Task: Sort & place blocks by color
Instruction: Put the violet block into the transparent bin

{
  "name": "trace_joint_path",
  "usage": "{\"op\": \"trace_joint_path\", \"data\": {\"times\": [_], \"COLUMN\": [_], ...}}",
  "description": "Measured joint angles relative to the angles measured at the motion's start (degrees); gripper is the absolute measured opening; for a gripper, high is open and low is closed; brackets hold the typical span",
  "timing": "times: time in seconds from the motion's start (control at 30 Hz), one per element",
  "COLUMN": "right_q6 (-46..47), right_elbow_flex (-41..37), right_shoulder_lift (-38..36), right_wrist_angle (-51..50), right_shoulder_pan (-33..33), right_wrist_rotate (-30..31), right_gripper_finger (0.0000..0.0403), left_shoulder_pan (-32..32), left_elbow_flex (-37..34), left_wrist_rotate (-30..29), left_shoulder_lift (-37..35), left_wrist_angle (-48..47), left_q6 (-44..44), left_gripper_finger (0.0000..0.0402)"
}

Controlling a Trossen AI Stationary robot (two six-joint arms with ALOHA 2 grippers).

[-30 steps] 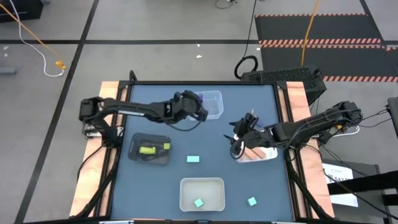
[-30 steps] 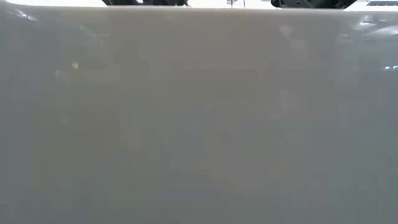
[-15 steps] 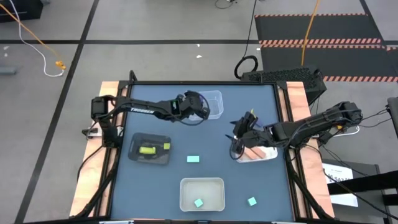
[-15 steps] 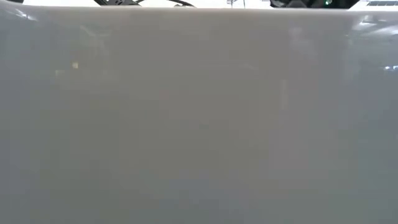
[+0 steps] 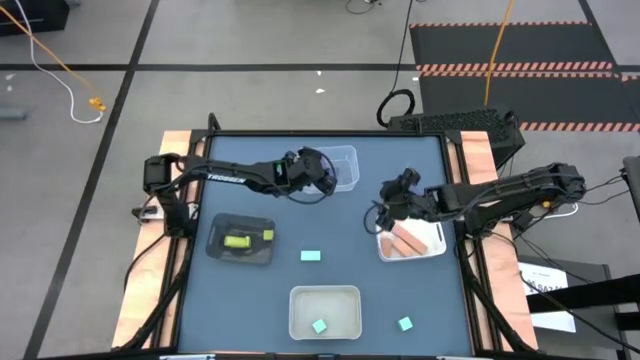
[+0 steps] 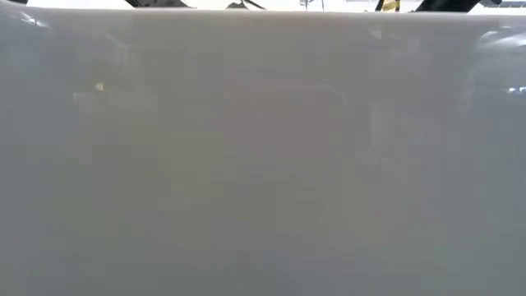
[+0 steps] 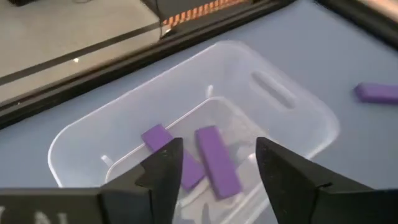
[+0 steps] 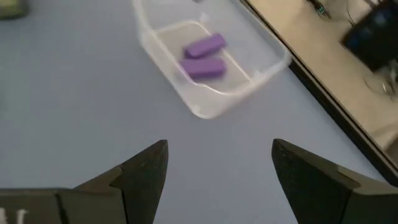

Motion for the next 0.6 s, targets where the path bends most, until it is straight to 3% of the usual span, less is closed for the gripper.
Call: {"op": "trace_joint_path", "data": {"times": [0.3, 0.43, 0.6], "right_q6": [5.9, 2.9, 1.3], "right_elbow_flex": [0.0, 0.0, 0.0], "right_shoulder_lift": [-4.0, -4.0, -4.0], "right_wrist_angle": [-9.8, -13.3, -15.4], "right_shoulder_pan": [-11.5, -16.7, -22.1], "right_wrist_rotate": [-0.2, -0.3, -0.4], "right_gripper_finger": [0.0279, 0.0279, 0.0279], "left_shoulder_pan": [-8.4, -14.0, -19.1], "left_elbow_flex": [0.0, 0.0, 0.0], "left_wrist_rotate": [0.0, 0.0, -0.6], "left_shoulder_lift": [-10.4, -15.1, -20.4], "left_wrist_angle": [1.9, -3.7, -15.5], "left_q6": [10.4, 14.1, 12.0], "left_gripper_finger": [0.0214, 0.0205, 0.0193]}}
